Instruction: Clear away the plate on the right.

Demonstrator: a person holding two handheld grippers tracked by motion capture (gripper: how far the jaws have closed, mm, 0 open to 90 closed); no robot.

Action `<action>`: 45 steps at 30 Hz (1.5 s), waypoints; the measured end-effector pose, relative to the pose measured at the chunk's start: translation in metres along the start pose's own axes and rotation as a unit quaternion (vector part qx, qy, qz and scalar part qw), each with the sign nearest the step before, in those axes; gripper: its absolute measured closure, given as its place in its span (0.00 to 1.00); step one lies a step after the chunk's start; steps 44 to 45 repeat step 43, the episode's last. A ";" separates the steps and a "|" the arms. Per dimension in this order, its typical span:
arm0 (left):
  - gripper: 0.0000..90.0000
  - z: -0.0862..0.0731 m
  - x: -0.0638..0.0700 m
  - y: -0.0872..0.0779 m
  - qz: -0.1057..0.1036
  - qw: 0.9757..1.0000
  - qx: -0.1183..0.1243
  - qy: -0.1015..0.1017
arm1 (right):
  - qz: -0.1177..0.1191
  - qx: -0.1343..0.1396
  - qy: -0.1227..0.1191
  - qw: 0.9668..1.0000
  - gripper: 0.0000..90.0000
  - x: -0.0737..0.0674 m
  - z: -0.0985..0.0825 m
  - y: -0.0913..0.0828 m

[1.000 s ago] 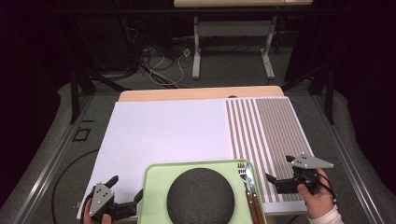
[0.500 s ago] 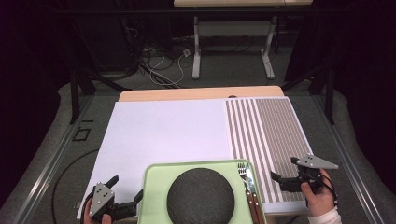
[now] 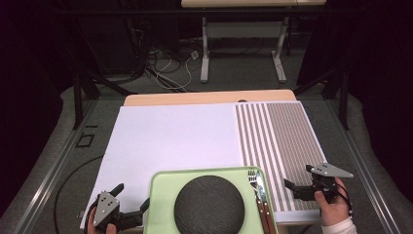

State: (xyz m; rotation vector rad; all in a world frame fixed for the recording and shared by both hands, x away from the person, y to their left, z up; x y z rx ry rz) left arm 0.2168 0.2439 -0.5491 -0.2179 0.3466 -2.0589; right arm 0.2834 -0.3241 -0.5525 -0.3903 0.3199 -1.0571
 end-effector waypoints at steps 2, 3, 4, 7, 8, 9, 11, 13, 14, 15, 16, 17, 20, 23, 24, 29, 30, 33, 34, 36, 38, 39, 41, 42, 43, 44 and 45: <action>0.01 0.000 0.000 0.000 0.000 1.000 0.000 0.000 | 0.003 -0.002 0.007 1.000 0.00 0.000 -0.001 -0.001; 0.01 0.000 0.000 0.000 0.000 1.000 0.000 0.000 | 0.001 -0.002 0.006 1.000 0.00 0.000 -0.002 -0.001; 0.01 0.000 0.000 0.000 -0.001 1.000 0.000 0.001 | 0.001 -0.003 0.005 1.000 0.00 0.000 -0.002 -0.001; 0.01 0.000 0.001 0.000 -0.002 1.000 0.002 -0.001 | 0.005 -0.002 0.007 1.000 0.00 -0.001 -0.003 0.000; 0.01 0.000 0.001 0.000 -0.002 1.000 0.002 0.000 | 0.006 -0.003 0.007 1.000 0.00 -0.001 -0.004 0.000; 0.01 0.000 0.001 0.000 -0.002 1.000 0.002 0.000 | 0.006 -0.003 0.006 1.000 0.00 -0.001 -0.004 0.000; 0.01 0.000 0.001 0.000 -0.003 1.000 0.002 -0.001 | 0.005 -0.004 0.004 1.000 0.00 -0.001 -0.005 0.001; 0.01 0.000 0.001 0.000 -0.003 1.000 0.002 0.001 | 0.004 -0.005 0.002 1.000 0.00 -0.001 -0.005 0.001; 0.01 0.000 0.001 0.000 -0.003 1.000 0.002 0.001 | 0.005 -0.005 0.002 1.000 0.00 -0.001 -0.005 0.001; 0.01 0.000 0.001 0.000 -0.003 1.000 0.002 0.002 | 0.003 -0.006 0.003 1.000 0.00 -0.001 -0.006 0.001; 0.01 0.000 0.001 0.000 -0.004 1.000 0.001 0.002 | 0.006 -0.005 0.007 1.000 0.00 -0.001 -0.006 0.002; 0.01 0.000 0.001 0.000 -0.004 1.000 0.001 0.003 | 0.006 -0.008 0.007 1.000 0.00 -0.001 -0.006 0.002; 0.01 0.000 0.001 -0.001 -0.004 1.000 0.001 0.003 | 0.007 -0.009 0.007 1.000 0.00 -0.001 -0.007 0.003; 0.01 0.000 0.001 0.000 -0.004 1.000 0.001 0.002 | 0.005 -0.013 0.005 1.000 0.00 -0.001 -0.008 0.003; 0.01 0.000 0.001 -0.001 -0.004 1.000 0.000 0.004 | 0.005 -0.012 0.005 1.000 0.00 -0.001 -0.008 0.003; 0.01 0.001 0.001 0.000 -0.006 1.000 0.000 0.005 | 0.005 -0.013 0.008 1.000 0.00 0.000 -0.008 0.003; 0.01 0.001 0.001 0.000 -0.006 1.000 0.000 0.005 | 0.004 -0.010 0.010 1.000 0.00 -0.001 -0.008 0.003; 0.01 0.000 0.001 0.000 -0.007 1.000 0.001 0.003 | 0.006 -0.010 0.010 1.000 0.00 0.000 -0.008 0.003; 0.01 0.000 0.001 0.000 -0.007 1.000 0.001 0.003 | 0.007 -0.010 0.012 1.000 0.00 -0.001 -0.008 0.003; 0.01 0.001 0.001 0.000 -0.008 1.000 0.002 0.003 | 0.009 -0.009 0.012 1.000 0.00 -0.001 -0.008 0.003; 0.01 0.001 0.001 0.000 -0.007 1.000 0.001 0.003 | 0.006 -0.008 0.013 1.000 0.00 0.000 -0.008 0.003; 0.01 0.001 0.001 0.000 -0.008 1.000 0.002 0.002 | 0.006 -0.008 0.014 1.000 0.00 0.000 -0.008 0.004; 0.01 0.001 0.001 0.000 -0.007 1.000 0.002 0.002 | 0.006 -0.008 0.015 1.000 0.00 0.000 -0.008 0.004; 0.01 0.001 0.001 0.000 -0.006 1.000 0.002 0.003 | 0.007 -0.008 0.015 1.000 0.00 0.000 -0.008 0.003; 0.01 0.001 0.001 0.000 -0.006 1.000 0.002 0.003 | 0.009 -0.007 0.020 1.000 0.00 0.000 -0.007 0.003; 0.01 0.001 0.001 0.000 -0.006 1.000 0.002 0.003 | 0.009 -0.007 0.020 1.000 0.00 0.000 -0.007 0.003; 0.01 0.001 0.001 0.000 -0.006 1.000 0.002 0.003 | 0.009 -0.007 0.020 1.000 0.00 0.000 -0.007 0.003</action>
Point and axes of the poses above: each handheld gripper's, and its own axes: y roughly forward along the jaws, z roughly out of its top, x roughly to its right, the point moved 2 cm from there along y, roughly forward along the jaws, and after that the axes turned 4 degrees about x, right-handed, at the moved point
